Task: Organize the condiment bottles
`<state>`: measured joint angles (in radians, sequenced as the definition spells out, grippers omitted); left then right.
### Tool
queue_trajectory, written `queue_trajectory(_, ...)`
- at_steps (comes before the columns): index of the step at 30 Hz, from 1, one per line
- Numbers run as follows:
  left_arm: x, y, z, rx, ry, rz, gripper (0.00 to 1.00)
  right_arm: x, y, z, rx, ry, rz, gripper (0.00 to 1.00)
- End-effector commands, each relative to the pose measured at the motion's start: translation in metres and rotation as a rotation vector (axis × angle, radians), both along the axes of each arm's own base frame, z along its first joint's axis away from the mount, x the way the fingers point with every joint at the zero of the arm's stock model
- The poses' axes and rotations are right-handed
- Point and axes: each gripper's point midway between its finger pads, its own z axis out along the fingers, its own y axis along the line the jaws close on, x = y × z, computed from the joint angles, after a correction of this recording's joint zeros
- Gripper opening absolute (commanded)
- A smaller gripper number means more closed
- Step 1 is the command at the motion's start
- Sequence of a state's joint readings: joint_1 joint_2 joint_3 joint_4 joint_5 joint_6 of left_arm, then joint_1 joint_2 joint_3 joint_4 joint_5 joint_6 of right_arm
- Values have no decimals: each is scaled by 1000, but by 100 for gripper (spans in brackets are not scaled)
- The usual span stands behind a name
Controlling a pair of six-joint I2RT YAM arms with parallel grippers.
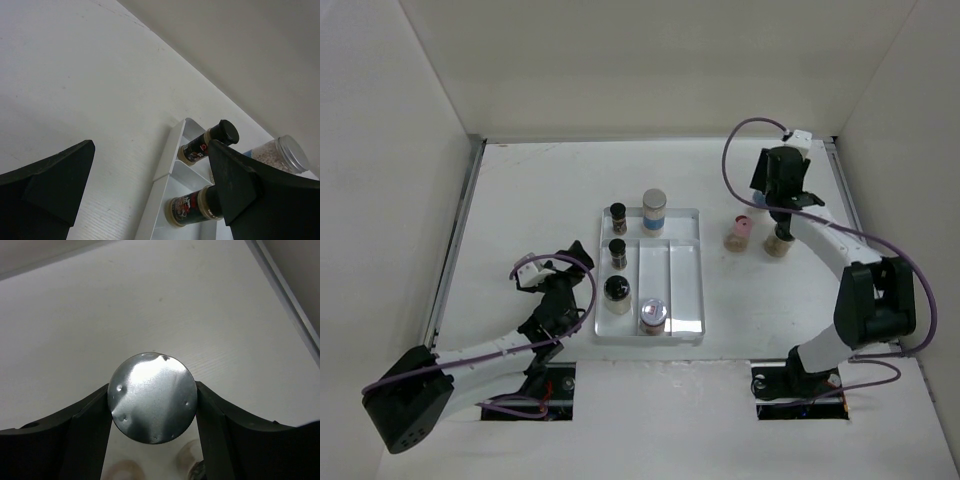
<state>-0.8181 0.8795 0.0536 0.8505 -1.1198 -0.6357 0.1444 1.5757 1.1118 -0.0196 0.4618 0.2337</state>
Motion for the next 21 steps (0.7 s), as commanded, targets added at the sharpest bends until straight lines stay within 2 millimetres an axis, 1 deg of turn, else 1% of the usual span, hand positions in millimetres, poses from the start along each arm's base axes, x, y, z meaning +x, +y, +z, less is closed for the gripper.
queue_trajectory(1,-8,11,-24,16,25,6,100,3,58,120,43,-344,135,46)
queue_trajectory(3,-8,10,-25,14,24,3,100,-4,93,125,65,-358,214,47)
queue_trajectory(6,-7,8,-26,17,28,-11,100,-12,137,120,98,-354,302,48)
queue_trajectory(10,-7,8,-24,11,24,-13,100,-22,185,111,140,-338,392,48)
queue_trajectory(12,-7,8,-25,8,23,-14,100,-25,205,106,156,-327,433,49)
queue_trajectory(14,-8,9,-26,11,25,-13,100,-24,220,96,158,-306,456,49)
queue_trajectory(16,-8,7,-24,3,18,-19,100,-23,229,84,159,-284,465,49)
queue_trajectory(19,-8,9,-25,2,19,-17,100,-22,235,65,150,-249,464,49)
queue_trajectory(21,-8,9,-23,-6,12,-20,100,-21,236,51,125,-224,454,49)
